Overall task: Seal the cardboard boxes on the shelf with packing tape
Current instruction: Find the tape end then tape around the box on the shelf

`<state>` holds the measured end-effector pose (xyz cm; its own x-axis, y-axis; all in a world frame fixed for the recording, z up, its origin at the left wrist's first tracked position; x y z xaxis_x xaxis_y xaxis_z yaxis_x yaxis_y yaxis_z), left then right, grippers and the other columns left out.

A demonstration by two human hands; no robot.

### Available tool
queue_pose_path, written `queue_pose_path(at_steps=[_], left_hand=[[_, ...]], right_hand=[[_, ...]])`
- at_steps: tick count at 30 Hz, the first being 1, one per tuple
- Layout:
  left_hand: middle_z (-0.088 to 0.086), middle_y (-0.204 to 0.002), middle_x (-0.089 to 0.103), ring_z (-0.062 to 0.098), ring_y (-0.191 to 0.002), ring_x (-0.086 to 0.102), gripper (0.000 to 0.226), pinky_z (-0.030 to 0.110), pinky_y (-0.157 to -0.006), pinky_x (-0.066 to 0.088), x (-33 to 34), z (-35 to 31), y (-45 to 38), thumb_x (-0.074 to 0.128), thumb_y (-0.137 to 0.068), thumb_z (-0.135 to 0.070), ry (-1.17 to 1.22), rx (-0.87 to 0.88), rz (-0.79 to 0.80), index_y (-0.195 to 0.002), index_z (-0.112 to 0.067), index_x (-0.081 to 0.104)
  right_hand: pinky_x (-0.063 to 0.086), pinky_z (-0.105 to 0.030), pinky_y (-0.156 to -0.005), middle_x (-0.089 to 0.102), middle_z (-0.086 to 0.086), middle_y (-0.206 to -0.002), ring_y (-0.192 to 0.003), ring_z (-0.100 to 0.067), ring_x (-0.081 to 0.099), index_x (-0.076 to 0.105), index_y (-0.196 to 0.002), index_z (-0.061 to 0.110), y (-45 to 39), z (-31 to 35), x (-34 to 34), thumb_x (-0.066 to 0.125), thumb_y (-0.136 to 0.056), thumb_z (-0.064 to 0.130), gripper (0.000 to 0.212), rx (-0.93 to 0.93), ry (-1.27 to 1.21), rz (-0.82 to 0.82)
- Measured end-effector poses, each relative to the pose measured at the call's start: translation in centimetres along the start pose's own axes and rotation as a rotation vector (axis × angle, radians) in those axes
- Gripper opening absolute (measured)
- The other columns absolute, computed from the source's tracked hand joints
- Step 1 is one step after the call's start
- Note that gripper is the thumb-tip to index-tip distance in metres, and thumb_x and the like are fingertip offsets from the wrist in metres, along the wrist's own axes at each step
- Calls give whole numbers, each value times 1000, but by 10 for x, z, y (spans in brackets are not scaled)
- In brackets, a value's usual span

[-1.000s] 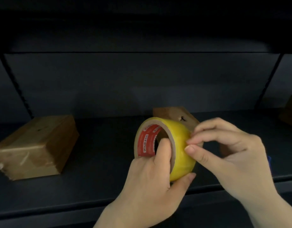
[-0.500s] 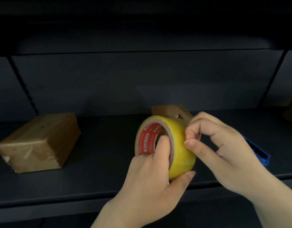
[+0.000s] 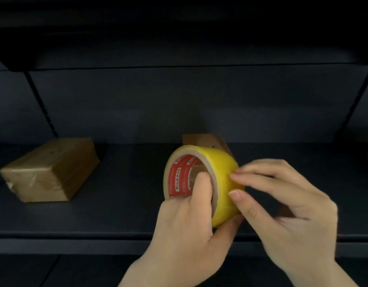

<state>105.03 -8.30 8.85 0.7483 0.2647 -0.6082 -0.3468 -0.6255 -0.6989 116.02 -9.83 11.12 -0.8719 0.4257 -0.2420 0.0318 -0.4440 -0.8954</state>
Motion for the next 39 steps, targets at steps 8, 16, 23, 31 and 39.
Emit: queue_pose_path(at_steps=[8,16,23,31,39], left_hand=[[-3,-74,66,8,-48,60,47,26,-35,47,13,-12,-3,53,-76,-40,-137,18,53,-108,-12,34],[-4,-79,66,6,-53,62,50,28,-39,51,15,1,-7,48,-78,-39,-147,-48,43,-115,-10,33],[-6,-78,66,4,-53,63,47,23,-41,52,19,7,-6,47,-73,-42,-125,-63,50,-111,-22,29],[-7,-82,66,5,-56,63,49,30,-42,53,21,19,-6,46,-76,-43,-139,-65,57,-116,-20,28],[-5,-83,65,4,-57,63,49,26,-43,53,22,19,-9,45,-78,-40,-116,-45,72,-119,-19,28]], right_hand=[[46,-25,-80,57,13,-83,-90,-6,56,57,-84,26,0,-13,-4,57,-83,25,2,3,-79,64],[43,-15,-90,59,15,-111,-106,-3,55,60,-109,29,4,-26,4,61,-79,34,30,74,-100,70],[44,-21,-94,62,12,-101,-101,2,58,64,-98,19,12,-22,4,63,-76,34,26,27,-11,-34],[43,-8,-73,59,19,-86,-84,-1,58,58,-88,37,-1,-37,13,67,-71,42,20,153,-105,107],[38,-3,-85,55,18,-110,-105,4,52,58,-108,32,2,-33,23,58,-81,38,29,117,-31,188]])
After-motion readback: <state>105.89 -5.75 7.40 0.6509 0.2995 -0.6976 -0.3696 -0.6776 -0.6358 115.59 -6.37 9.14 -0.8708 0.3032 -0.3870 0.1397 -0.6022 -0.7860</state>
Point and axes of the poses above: each hand's wrist, its own y-axis away from the middle knuckle, its own x-axis out of the palm, z = x × y, the point moved 8 cm from there along -y, towards the middle knuckle
